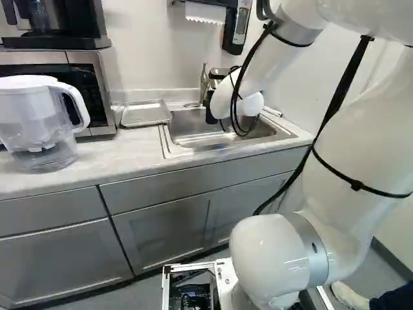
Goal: Rinse the cup and place it in the tray
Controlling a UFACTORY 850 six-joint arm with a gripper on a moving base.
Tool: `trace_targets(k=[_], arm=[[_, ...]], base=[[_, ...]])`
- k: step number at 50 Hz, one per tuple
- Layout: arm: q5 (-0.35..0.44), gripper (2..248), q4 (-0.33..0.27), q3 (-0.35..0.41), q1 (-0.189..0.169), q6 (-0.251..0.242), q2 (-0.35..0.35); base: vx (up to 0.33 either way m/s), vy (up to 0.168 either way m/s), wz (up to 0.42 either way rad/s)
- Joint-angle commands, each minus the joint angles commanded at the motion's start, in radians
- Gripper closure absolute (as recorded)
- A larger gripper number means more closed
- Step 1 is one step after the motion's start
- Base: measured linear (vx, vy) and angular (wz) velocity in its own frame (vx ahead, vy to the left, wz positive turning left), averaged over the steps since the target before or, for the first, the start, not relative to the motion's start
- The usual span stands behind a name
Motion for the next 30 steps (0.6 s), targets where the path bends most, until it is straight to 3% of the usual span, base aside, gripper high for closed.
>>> trace_targets(k=[30], arm=[[0.0,124,0.0,0.0,0.017,0.0,0.0]], base=[[0.0,0.0,0.0]])
